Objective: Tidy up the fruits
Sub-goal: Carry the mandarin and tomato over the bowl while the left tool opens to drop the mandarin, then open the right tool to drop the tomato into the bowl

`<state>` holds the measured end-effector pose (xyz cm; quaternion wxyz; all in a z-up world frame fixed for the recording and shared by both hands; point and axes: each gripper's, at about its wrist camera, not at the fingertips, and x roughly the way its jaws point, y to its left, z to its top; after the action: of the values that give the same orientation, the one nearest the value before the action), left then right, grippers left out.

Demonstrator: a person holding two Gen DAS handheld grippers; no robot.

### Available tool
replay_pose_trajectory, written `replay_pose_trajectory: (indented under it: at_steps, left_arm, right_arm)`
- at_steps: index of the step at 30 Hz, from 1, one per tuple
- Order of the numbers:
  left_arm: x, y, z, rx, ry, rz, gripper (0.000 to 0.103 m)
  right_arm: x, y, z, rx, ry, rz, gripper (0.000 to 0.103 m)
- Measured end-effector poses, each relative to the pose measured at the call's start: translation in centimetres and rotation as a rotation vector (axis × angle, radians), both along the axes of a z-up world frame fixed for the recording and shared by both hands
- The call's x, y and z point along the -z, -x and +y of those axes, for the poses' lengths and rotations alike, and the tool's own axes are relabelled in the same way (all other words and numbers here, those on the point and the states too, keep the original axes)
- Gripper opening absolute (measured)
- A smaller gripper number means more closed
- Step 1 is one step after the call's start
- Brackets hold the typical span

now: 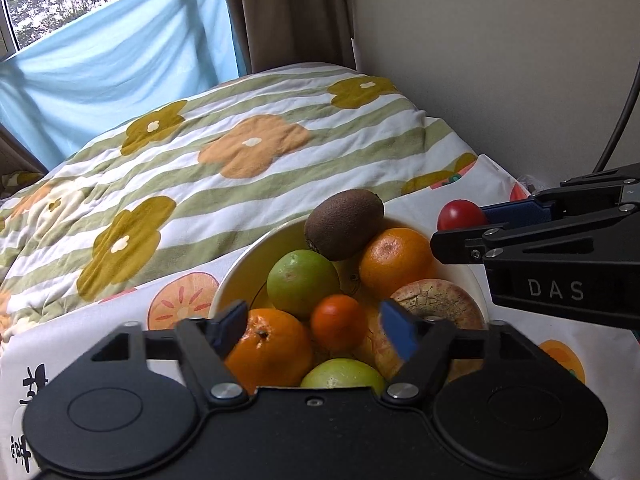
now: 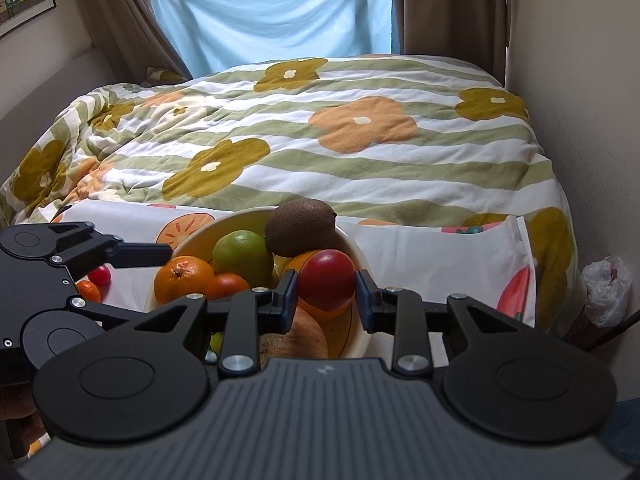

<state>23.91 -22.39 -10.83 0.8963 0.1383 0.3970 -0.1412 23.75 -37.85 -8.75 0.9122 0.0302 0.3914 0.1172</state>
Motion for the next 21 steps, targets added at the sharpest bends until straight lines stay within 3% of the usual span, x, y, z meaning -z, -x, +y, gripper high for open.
replay_pose_trajectory:
  at_steps: [12,21]
  left_arm:
    - [-2.0,3.0,4.8,-0.111,0.041,-0.021,0.098]
    - [-2.3,4.2,7.1,-0.187,0.049,-0.029,0.098]
  right_arm:
    - [-0.6,-1.3,2.6,-0.067,-0.012,-0.008,0.045]
    - [0.6,-1.6,6.2,-0.168,-0.008,0.010,0.045]
